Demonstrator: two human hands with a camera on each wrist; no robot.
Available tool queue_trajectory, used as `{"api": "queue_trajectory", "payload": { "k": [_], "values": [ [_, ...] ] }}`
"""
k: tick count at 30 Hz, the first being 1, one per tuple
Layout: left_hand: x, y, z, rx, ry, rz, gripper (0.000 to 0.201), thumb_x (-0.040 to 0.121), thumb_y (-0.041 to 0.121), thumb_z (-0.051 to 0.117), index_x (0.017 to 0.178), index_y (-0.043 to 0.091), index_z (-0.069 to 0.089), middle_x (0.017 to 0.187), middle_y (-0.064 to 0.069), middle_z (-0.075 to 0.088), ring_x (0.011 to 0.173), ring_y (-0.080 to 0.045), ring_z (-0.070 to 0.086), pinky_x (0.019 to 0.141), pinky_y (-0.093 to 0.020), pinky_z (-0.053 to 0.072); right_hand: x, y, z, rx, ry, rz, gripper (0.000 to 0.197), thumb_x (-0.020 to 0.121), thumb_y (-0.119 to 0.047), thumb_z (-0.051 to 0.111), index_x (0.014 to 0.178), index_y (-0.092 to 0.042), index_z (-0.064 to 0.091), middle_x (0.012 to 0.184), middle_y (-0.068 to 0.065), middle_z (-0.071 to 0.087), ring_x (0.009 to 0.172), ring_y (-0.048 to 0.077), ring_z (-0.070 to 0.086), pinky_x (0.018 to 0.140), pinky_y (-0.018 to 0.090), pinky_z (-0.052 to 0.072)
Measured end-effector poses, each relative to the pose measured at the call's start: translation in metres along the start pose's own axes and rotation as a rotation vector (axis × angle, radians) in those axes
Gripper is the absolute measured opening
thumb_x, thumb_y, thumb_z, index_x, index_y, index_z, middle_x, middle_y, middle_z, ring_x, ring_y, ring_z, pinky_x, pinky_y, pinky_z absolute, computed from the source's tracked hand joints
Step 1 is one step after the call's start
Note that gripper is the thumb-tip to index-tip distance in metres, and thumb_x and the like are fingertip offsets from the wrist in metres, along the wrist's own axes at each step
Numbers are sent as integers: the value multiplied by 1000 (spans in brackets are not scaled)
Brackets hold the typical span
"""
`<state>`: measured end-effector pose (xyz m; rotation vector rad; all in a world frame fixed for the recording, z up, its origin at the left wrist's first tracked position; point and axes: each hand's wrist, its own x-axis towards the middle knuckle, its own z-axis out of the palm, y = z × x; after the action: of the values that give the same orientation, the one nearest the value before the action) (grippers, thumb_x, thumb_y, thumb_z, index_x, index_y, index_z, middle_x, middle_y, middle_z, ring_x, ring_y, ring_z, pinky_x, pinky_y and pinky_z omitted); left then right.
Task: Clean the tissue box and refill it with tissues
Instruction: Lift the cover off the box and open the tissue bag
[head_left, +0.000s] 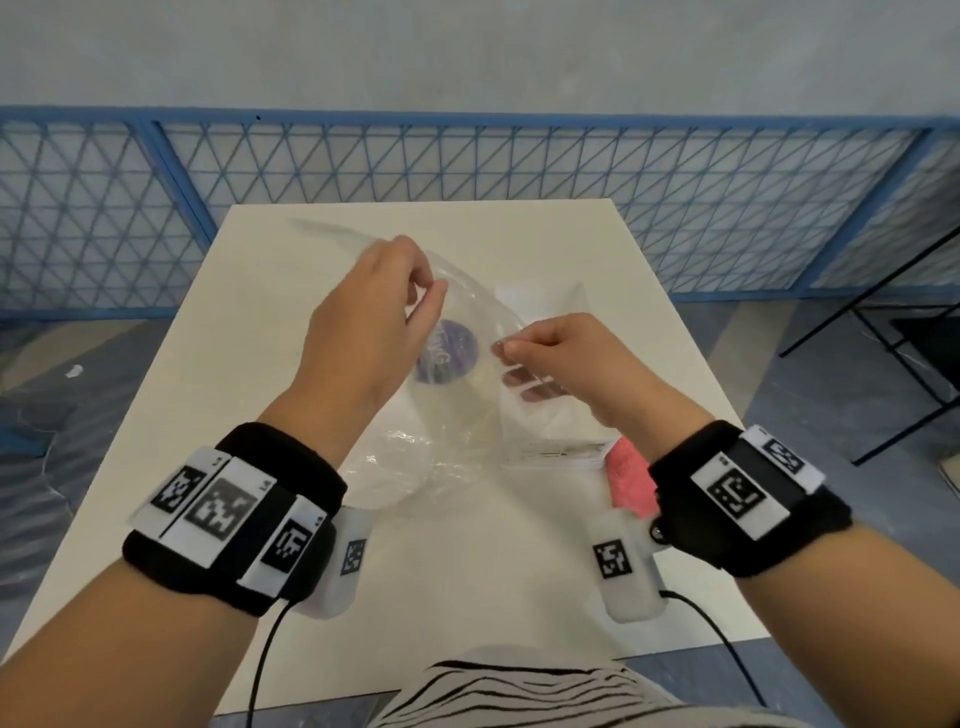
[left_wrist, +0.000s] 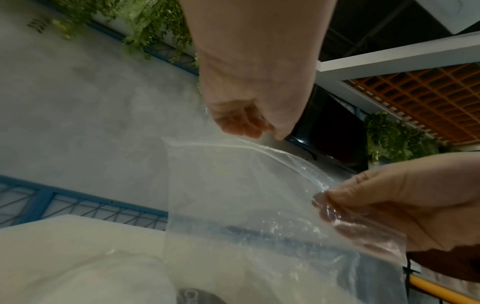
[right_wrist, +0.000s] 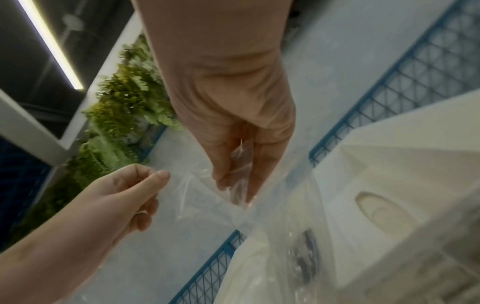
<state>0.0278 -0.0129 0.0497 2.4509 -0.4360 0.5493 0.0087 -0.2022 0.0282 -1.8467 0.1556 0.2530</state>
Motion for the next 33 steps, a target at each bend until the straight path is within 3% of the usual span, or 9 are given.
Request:
{"api": "queue_trajectory", "payload": {
  "k": [2,5,8,11,15,19,22,29,33],
  "values": [
    [-5,-1,0,30,-108,-48,26,94,41,49,85,17,53,76,5,54,70,-19,54,62,-33,45,2,2,8,152,-9,18,9,89,-13,65,91,-7,71,76,3,69,72,13,69,63,26,58],
    [-11,2,3,-199,-233,-222,34,91,48,51,81,16,56,72,1,60,70,-21,60,66,-36,50,2,-2,26,273,-24,29,7,87,-14,68,83,-7,69,69,4,66,72,15,68,66,29,59],
    [-16,4,7,-368,-219,-316,26,87,41,60,81,15,59,75,0,64,73,-21,66,68,-41,57,1,-7,43,293,-38,9,19,86,-14,69,69,-11,60,66,3,65,67,13,65,70,33,58],
    [-17,5,7,-416,-183,-385,18,86,29,65,84,11,60,76,0,63,70,-23,68,65,-41,59,0,-9,52,264,-45,-38,28,84,-13,71,64,-15,51,64,2,66,56,10,63,57,27,49],
    [-18,1,6,-456,-177,-459,13,86,24,64,85,12,60,74,1,64,69,-23,70,67,-41,60,-1,-7,54,201,-56,-56,24,83,-10,70,68,-14,53,69,5,66,61,12,65,53,22,49],
    [-19,-7,5,-506,-207,-489,12,89,17,61,78,15,59,74,1,62,77,-19,70,61,-33,61,-2,-4,49,232,-168,-19,19,94,-21,58,94,-4,66,91,10,71,76,13,70,65,27,57],
    [-20,-10,6,-543,-228,-499,14,88,16,63,75,15,60,75,-1,63,74,-14,70,59,-29,59,-3,-1,44,239,-189,10,17,95,-21,57,94,-7,68,105,13,71,87,21,71,74,33,59],
    [-23,3,15,-446,-259,-477,14,93,14,49,79,14,49,88,-4,65,82,-17,70,69,-36,60,2,-3,48,118,29,-58,20,92,-9,51,74,-13,45,90,15,68,69,22,69,70,45,58],
    [-27,1,9,-429,-176,-573,18,88,10,47,74,14,35,88,-6,60,77,-21,69,75,-45,58,14,2,25,199,228,-68,27,92,-3,49,72,-14,35,89,10,66,62,23,64,61,38,58]
  ]
}}
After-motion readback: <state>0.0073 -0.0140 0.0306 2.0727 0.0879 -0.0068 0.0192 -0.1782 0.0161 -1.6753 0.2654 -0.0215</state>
